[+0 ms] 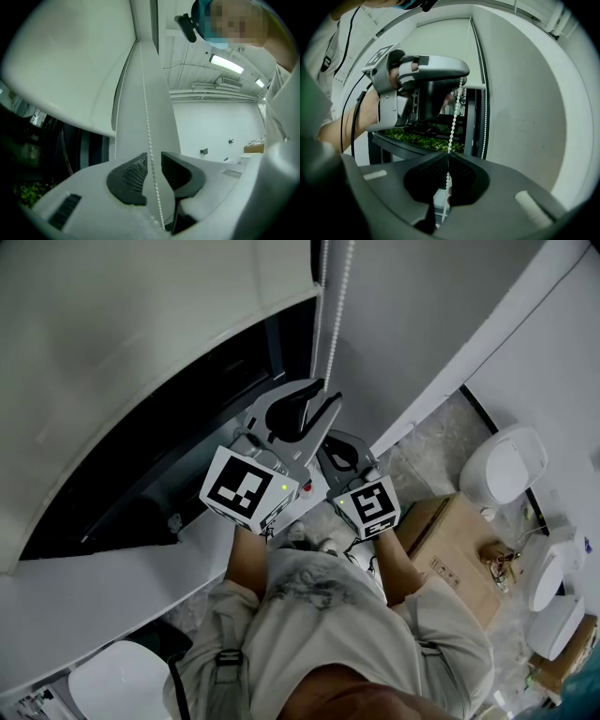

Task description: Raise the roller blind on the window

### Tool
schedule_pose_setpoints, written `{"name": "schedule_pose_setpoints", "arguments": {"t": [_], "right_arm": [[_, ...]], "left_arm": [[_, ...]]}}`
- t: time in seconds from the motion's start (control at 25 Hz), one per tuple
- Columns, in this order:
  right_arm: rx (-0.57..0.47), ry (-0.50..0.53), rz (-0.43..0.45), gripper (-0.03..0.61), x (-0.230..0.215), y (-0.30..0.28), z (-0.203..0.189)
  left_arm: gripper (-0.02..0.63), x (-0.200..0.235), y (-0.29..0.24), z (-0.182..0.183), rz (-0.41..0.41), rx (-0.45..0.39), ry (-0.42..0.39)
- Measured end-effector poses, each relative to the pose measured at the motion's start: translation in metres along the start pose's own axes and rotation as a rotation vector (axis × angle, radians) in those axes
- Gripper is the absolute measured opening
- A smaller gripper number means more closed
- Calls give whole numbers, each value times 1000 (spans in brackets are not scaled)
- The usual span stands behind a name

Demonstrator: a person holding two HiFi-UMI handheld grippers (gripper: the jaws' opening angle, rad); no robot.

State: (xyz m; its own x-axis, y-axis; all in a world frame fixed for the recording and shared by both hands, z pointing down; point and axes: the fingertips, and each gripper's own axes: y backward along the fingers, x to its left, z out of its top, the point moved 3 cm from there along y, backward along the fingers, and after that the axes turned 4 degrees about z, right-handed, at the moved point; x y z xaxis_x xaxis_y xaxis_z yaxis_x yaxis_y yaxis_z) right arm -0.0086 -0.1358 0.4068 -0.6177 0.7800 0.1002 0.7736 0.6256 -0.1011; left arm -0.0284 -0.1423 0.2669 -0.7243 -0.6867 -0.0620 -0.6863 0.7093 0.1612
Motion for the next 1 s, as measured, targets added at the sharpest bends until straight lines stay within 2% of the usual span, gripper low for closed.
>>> {"name": "schedule_pose_setpoints", "arguments": {"t": [0.12, 0.24, 0.32, 0.48, 0.68, 1.0], "right_arm": [[-1, 3, 3, 11, 4, 0, 0], [-1, 5, 6, 11, 7, -1, 0], [-1, 6, 7, 11, 8, -1, 1], [2, 5, 7, 11, 5, -2, 0], [24, 4, 10, 11, 3, -3, -9], [64, -15, 16, 11, 7, -4, -30]], "left_arm": [[81, 0, 0, 8, 5, -25, 1], [23, 1, 1, 12, 22, -40, -11], [15, 2, 1, 12, 27, -40, -16], [11, 0, 0, 12, 11, -32, 7], [9, 1, 4, -6, 4, 36, 15], [10, 3, 5, -26, 12, 60, 60]]}}
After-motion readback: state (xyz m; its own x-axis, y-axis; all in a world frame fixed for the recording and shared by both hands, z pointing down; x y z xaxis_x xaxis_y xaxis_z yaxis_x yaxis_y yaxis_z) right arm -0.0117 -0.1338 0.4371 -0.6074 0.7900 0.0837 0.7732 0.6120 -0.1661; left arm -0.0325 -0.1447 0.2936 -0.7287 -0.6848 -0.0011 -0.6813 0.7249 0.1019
